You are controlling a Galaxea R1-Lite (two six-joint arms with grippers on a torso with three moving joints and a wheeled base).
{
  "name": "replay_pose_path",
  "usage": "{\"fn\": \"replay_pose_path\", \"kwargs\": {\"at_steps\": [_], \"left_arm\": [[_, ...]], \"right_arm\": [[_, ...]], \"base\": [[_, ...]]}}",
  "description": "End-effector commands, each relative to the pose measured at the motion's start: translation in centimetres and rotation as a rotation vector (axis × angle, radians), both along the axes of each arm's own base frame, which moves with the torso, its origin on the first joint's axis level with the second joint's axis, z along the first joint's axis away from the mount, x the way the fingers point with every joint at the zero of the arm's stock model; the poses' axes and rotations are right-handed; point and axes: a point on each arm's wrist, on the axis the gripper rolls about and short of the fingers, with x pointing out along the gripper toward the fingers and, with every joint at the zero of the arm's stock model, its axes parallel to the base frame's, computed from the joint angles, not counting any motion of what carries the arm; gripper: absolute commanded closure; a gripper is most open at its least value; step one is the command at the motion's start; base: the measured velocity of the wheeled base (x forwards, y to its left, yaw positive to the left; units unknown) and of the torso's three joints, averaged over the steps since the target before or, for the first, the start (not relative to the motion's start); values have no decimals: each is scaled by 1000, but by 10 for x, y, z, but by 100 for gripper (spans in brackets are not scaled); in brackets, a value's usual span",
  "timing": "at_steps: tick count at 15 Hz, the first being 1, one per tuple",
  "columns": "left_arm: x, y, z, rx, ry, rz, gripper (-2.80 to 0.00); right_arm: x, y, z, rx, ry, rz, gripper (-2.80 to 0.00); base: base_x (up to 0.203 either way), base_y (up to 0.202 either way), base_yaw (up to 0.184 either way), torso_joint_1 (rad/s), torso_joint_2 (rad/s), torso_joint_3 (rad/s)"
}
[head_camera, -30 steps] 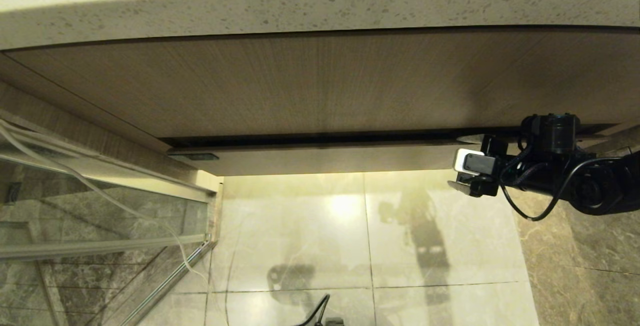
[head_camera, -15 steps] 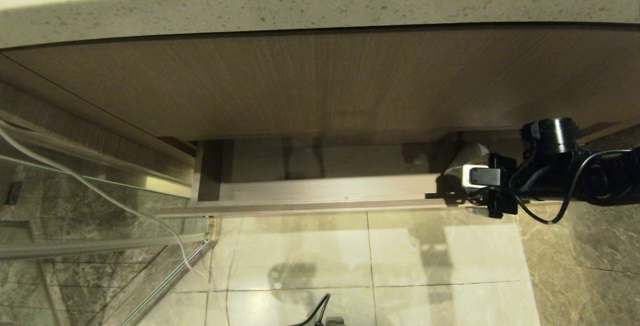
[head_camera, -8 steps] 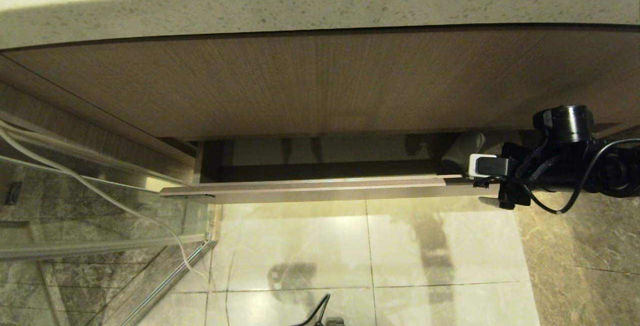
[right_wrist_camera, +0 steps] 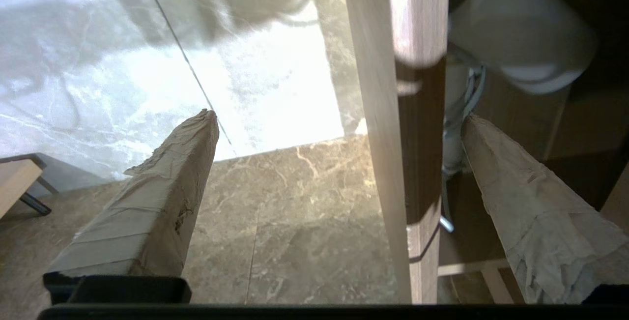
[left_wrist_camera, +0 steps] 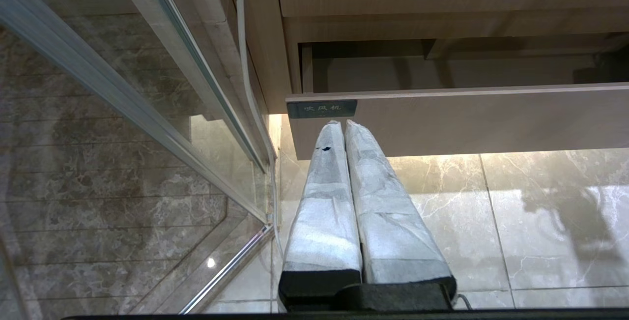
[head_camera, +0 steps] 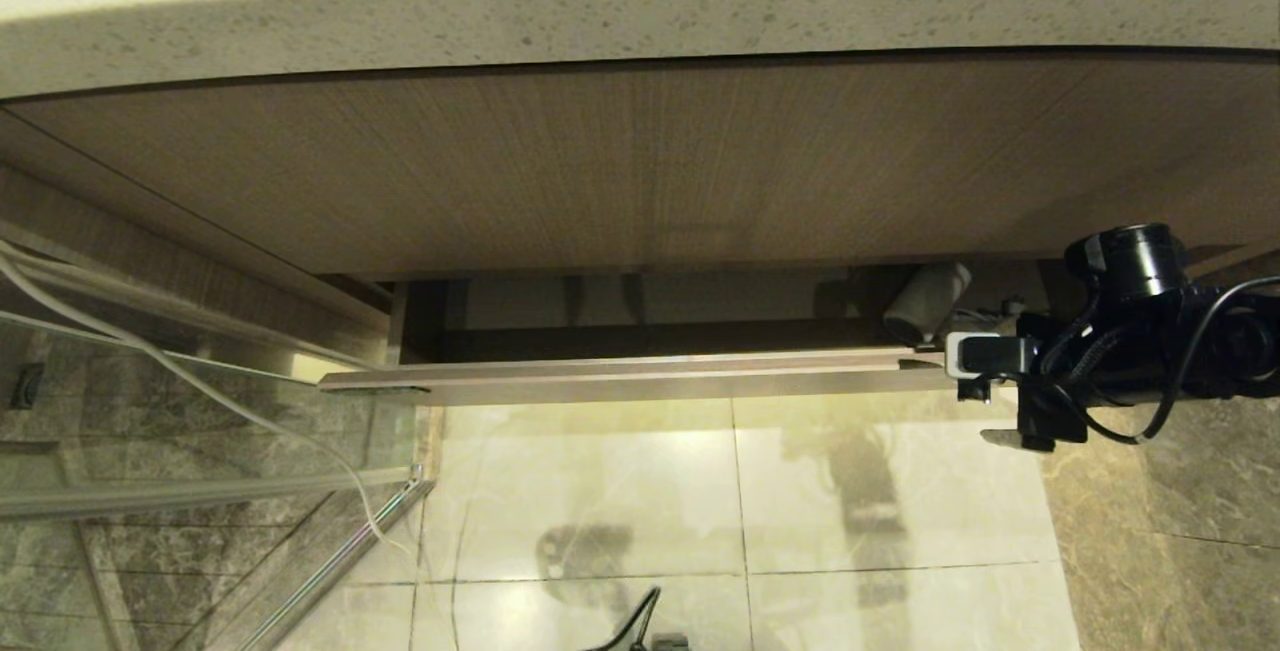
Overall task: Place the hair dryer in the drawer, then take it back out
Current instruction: Pull open the drawer
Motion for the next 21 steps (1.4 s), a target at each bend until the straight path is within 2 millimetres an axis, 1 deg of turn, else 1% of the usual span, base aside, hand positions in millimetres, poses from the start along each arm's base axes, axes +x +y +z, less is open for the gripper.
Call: {"fn": "replay_pose_path", "kwargs": {"at_steps": [1,9,12,15,21], "left_arm": [[4,0,-11,-1,38,0,0],[4,0,-11,0,38,0,0],[4,0,-11,-1,38,0,0],[4,0,-11,-1,38,0,0],[4,0,-11,-1,38,0,0]], "right_arm": [[-8,1,-1,-4,19,10,-280],[-29,2,-3,-10,103,9,-280],[-38,1,4,-10,100,11,-280],[-62,0,19,-9,122,14,-280],[-123,0,51,-6,117,17,-280]], "base": [[0,0,0,0,0,0],[0,0,0,0,0,0],[0,0,0,0,0,0],[0,0,0,0,0,0],[0,0,0,0,0,0]]}}
